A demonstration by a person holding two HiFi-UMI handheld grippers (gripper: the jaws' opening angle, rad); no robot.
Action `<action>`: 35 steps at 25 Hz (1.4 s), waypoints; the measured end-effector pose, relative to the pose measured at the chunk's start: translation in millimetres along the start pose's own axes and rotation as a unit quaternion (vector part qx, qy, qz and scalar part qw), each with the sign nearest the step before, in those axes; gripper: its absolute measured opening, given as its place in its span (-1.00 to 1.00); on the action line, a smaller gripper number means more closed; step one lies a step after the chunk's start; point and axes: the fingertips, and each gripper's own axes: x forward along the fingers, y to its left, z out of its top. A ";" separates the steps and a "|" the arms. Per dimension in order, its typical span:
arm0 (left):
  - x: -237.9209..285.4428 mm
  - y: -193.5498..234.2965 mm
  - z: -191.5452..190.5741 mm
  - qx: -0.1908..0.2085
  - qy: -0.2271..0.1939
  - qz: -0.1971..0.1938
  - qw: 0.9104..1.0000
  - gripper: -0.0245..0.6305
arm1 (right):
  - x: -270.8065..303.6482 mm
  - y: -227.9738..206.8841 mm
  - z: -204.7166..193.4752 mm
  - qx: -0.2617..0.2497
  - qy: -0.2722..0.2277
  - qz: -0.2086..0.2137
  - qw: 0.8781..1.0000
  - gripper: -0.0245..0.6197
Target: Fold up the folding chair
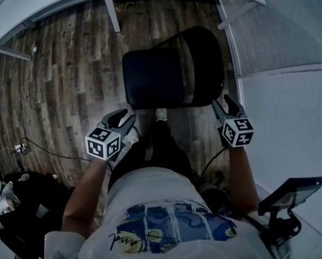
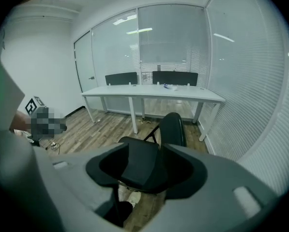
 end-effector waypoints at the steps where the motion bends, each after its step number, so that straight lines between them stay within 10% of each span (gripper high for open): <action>1: 7.1 2.1 -0.8 -0.005 0.001 0.004 1.000 -0.45 | 7.7 -11.2 0.8 0.002 0.004 -0.003 1.000 -0.27; 10: 81.6 47.5 -26.1 -0.080 0.018 0.046 0.996 -0.32 | 90.7 -99.4 -34.0 0.073 0.050 -0.005 0.996 -0.23; 35: 192.6 214.0 -152.2 -0.193 0.063 0.087 0.975 -0.13 | 145.2 -91.7 -59.3 0.114 0.058 0.011 0.992 -0.22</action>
